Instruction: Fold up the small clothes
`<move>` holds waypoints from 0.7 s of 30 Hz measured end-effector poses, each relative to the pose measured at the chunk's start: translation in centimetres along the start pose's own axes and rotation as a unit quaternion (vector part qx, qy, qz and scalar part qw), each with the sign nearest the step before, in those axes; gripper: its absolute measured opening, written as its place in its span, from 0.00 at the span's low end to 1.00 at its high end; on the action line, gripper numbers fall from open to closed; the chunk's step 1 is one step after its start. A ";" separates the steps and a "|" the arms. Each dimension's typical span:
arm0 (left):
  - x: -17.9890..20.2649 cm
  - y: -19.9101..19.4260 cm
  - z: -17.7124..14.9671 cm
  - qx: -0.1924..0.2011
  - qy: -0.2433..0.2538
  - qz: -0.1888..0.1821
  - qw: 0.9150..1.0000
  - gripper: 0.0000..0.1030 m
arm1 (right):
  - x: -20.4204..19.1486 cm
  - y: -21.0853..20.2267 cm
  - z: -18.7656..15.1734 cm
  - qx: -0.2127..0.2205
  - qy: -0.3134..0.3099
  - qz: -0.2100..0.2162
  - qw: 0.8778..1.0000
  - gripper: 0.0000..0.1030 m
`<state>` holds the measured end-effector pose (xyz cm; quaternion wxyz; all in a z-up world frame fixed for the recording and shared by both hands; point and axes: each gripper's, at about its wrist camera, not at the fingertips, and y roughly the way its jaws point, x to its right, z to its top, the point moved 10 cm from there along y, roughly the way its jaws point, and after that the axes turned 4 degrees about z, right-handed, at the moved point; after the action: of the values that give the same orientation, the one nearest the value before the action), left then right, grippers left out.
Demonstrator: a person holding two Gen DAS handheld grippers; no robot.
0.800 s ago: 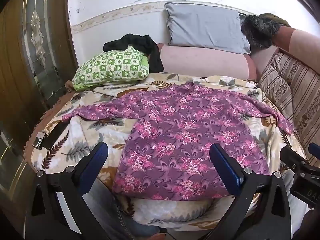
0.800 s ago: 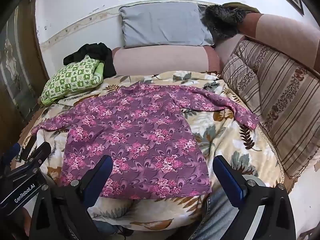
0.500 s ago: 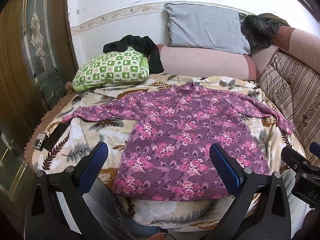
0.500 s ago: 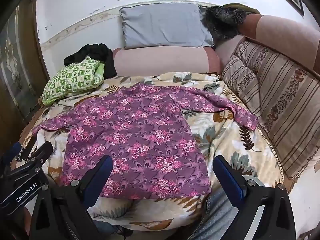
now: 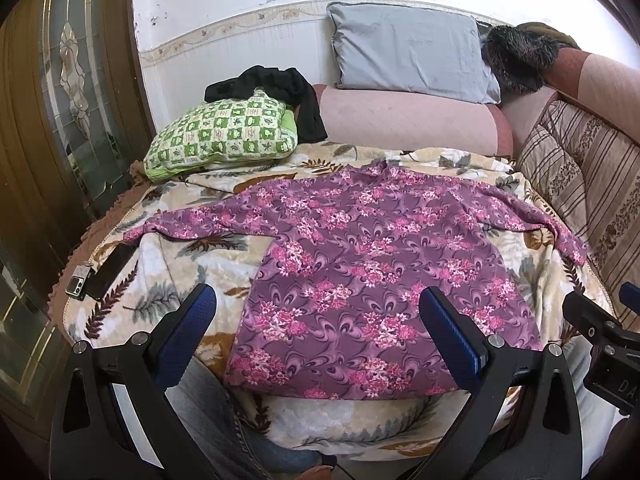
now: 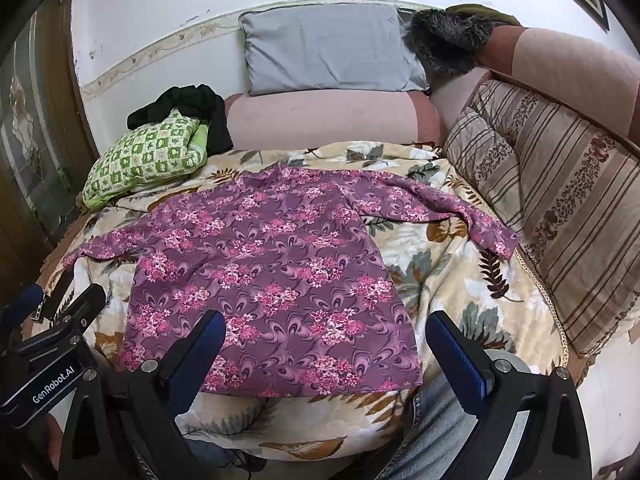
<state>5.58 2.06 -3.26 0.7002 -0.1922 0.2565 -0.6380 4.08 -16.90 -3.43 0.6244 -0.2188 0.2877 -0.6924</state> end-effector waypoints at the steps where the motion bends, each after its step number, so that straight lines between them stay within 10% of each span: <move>1: 0.1 0.0 0.0 0.000 -0.001 0.000 1.000 0.99 | 0.0 0.0 0.1 0.001 -0.003 -0.003 1.000 0.97; 21: -0.1 1.2 0.0 -0.018 0.006 0.011 1.000 0.99 | 1.1 0.9 0.1 -0.007 -0.014 -0.025 1.000 0.96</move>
<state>6.54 2.31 -3.98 0.7018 -0.1982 0.2744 -0.6268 4.64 -18.06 -4.02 0.6093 -0.2401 0.2778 -0.7028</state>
